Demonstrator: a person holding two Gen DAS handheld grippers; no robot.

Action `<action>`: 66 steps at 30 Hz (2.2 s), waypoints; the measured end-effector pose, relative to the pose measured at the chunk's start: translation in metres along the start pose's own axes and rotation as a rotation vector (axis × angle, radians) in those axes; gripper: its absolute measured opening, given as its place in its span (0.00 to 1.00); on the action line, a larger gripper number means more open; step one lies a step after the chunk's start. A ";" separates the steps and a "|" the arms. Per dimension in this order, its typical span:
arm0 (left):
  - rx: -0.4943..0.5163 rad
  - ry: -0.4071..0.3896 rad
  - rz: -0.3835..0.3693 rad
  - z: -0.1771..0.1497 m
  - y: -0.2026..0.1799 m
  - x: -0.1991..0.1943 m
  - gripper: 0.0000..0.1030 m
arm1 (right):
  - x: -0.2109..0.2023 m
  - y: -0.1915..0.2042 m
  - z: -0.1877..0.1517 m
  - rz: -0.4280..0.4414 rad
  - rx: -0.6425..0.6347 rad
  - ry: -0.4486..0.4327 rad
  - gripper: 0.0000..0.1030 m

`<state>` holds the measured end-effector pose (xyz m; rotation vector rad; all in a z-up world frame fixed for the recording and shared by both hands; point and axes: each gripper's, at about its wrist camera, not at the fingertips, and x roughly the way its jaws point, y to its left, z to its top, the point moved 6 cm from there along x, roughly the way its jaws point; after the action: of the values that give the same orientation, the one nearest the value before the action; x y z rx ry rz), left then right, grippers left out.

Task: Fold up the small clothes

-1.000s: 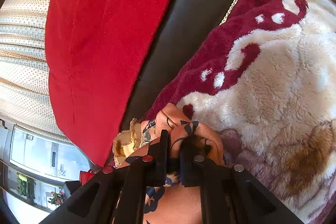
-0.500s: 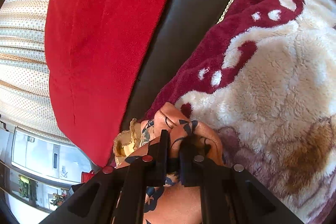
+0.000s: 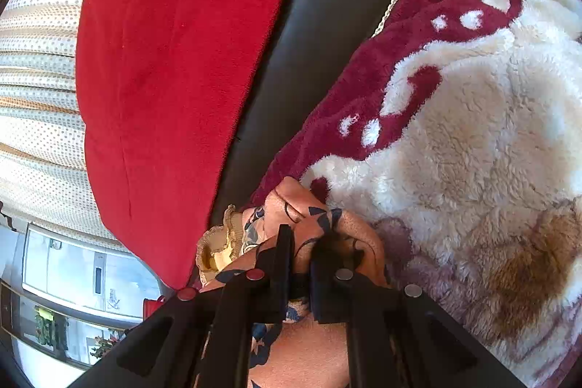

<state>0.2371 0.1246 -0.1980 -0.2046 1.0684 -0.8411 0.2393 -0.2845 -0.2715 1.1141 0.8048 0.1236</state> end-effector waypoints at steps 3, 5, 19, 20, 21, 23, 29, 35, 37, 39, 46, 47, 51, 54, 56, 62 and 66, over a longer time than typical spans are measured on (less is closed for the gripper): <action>0.030 0.000 0.036 -0.001 -0.002 0.001 0.42 | 0.000 -0.001 0.000 0.000 0.002 0.000 0.11; 0.030 0.002 0.048 -0.001 0.000 0.002 0.12 | 0.000 -0.001 0.000 0.000 0.001 -0.001 0.11; -0.215 -0.436 0.158 0.038 0.047 -0.082 0.07 | -0.027 0.021 0.015 0.051 -0.038 -0.150 0.11; -0.247 -0.445 0.178 0.038 0.054 -0.081 0.07 | -0.026 0.022 0.017 0.050 -0.033 -0.159 0.10; -0.289 -0.452 0.200 0.038 0.063 -0.079 0.07 | -0.025 0.021 0.019 0.045 -0.030 -0.170 0.10; -0.332 -0.442 0.234 0.037 0.075 -0.070 0.07 | -0.022 0.020 0.026 0.047 -0.010 -0.210 0.10; -0.412 -0.245 0.418 0.025 0.097 -0.031 0.13 | -0.004 -0.004 0.027 0.030 0.126 -0.132 0.19; -0.415 -0.387 0.580 0.026 0.074 -0.092 0.37 | -0.053 0.003 0.030 -0.023 0.093 -0.273 0.80; -0.365 -0.412 0.565 0.027 0.053 -0.100 0.39 | -0.072 0.022 0.025 -0.006 0.008 -0.304 0.80; -0.295 -0.398 0.525 0.028 0.027 -0.098 0.47 | -0.078 0.044 0.010 -0.040 -0.103 -0.258 0.79; -0.112 -0.228 0.460 0.001 -0.052 -0.029 0.57 | -0.062 0.088 -0.071 -0.144 -0.403 -0.058 0.56; -0.090 -0.195 0.477 -0.006 -0.057 -0.017 0.59 | -0.057 0.092 -0.085 -0.176 -0.460 -0.035 0.54; -0.046 -0.004 0.585 -0.043 -0.052 0.031 0.62 | -0.035 0.083 -0.135 -0.282 -0.561 0.080 0.51; -0.041 -0.023 0.582 -0.048 -0.049 0.031 0.67 | -0.013 0.056 -0.153 -0.385 -0.583 0.195 0.52; -0.057 -0.039 0.555 -0.044 -0.050 0.022 0.67 | -0.016 0.056 -0.149 -0.389 -0.592 0.191 0.51; -0.050 -0.201 0.569 -0.022 -0.052 0.003 0.67 | -0.032 0.093 -0.127 -0.263 -0.594 0.033 0.52; -0.073 -0.211 0.635 -0.013 -0.039 0.014 0.67 | -0.007 0.107 -0.103 -0.275 -0.606 -0.053 0.52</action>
<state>0.2094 0.0910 -0.1931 -0.0075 0.8880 -0.2036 0.2008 -0.1604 -0.1987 0.4292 0.7936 0.0970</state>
